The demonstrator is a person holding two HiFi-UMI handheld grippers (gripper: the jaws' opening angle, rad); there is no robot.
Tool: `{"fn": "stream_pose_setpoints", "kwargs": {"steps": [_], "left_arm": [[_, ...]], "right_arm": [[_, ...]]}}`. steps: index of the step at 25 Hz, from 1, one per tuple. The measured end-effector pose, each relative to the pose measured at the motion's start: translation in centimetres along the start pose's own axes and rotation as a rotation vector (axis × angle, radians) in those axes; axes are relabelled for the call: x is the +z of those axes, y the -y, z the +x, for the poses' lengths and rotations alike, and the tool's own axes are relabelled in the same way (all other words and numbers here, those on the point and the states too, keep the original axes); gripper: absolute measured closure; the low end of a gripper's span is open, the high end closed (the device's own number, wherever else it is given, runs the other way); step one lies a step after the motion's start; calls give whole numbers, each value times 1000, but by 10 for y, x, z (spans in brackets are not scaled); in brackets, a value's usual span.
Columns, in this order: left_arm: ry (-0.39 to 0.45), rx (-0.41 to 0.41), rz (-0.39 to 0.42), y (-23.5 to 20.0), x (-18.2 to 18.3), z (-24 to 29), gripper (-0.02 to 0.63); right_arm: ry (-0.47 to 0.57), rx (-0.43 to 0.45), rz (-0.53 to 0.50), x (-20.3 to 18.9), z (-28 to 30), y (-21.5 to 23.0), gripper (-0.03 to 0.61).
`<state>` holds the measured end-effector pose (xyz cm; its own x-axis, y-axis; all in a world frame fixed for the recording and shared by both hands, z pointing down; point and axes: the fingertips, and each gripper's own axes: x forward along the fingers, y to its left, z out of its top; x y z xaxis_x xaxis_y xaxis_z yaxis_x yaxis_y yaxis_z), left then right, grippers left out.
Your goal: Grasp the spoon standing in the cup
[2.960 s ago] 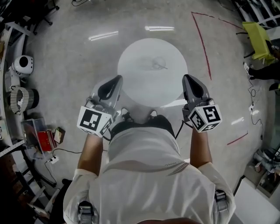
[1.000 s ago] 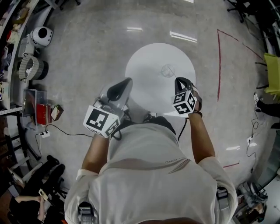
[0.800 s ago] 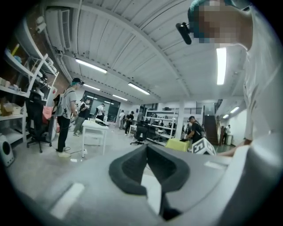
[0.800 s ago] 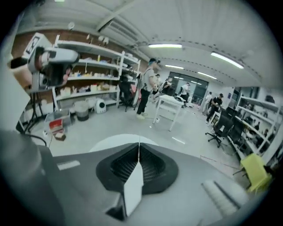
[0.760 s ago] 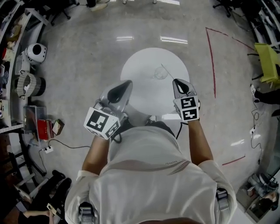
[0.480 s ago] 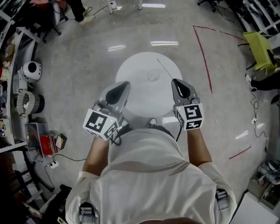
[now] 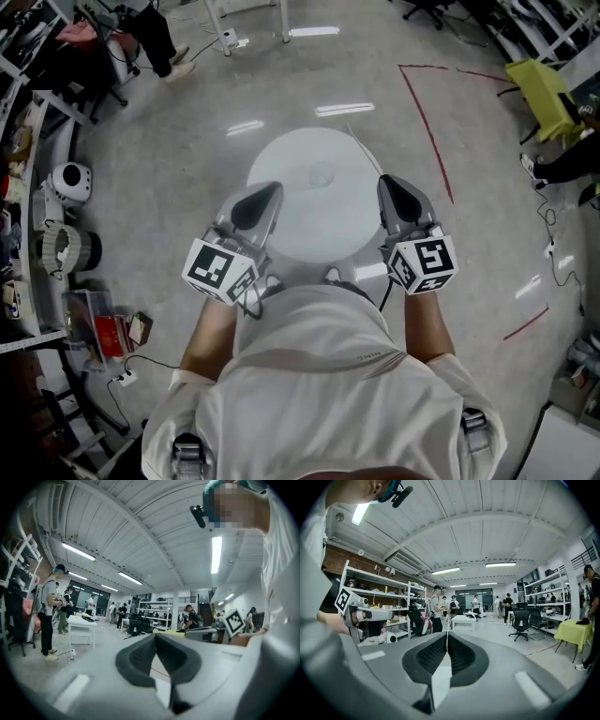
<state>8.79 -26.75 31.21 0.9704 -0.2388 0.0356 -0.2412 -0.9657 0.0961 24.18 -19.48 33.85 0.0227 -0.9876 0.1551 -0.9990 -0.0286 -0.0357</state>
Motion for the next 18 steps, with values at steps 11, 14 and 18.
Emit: {"fn": "stream_pose_setpoints", "kwargs": {"steps": [11,14,18], "left_arm": [[0,-11,4,-1,2,-1,612],[2,-12,6,-4,4,-3,612],[1,-9,4,-6,2,-5,612]], "right_arm": [[6,17,-45,6,8,-13,566],[4,20,-41,8,10,-15,566],[6,21,-36,8,11,-15,566]]}}
